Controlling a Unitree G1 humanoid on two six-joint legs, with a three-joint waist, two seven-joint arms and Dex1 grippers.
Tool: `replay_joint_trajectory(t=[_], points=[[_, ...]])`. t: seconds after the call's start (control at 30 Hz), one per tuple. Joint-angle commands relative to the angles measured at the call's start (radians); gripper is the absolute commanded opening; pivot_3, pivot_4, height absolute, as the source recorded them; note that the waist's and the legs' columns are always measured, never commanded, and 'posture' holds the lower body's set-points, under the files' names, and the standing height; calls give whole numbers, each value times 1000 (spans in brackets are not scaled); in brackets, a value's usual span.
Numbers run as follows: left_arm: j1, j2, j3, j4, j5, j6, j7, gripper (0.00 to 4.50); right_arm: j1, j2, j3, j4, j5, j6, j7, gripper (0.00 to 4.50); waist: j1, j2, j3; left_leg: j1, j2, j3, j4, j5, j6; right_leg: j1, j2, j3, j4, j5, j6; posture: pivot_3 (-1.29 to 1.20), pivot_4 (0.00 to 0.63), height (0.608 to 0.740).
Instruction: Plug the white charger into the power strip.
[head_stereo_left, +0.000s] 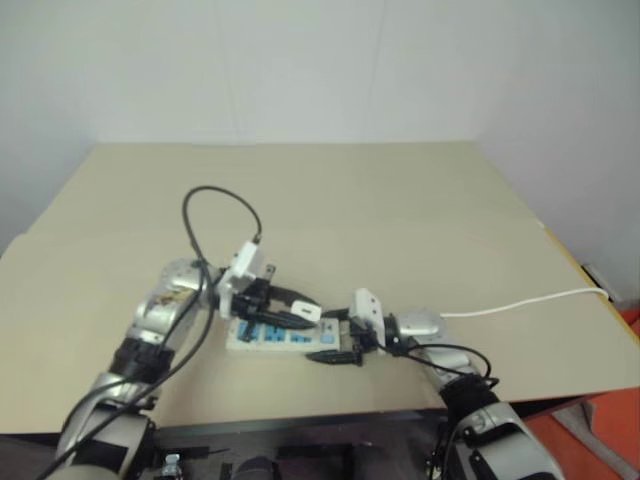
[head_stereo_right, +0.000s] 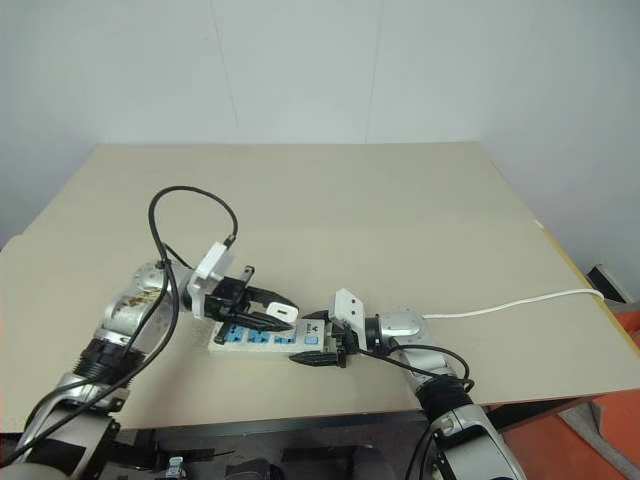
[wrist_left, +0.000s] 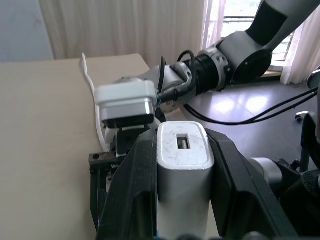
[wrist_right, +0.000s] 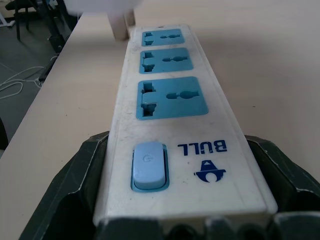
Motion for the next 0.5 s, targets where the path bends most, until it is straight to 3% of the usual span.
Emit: replay_joint_trajectory(t=[0.03,0.5], points=[[-4,-11,33,-28,4,-18,16,1022,-1,1,4,7,-9,-2,-2,3437,0,0,0,0,0,0,0,0,0,0,0,0,0,0,0,0,150,740],[65,-46,52,-60,23,1,137,1022,4,-3,1,1,-9,1,-6,3437,0,0,0,0,0,0,-1,0,0,0,0,0,0,0,0,0,150,740]])
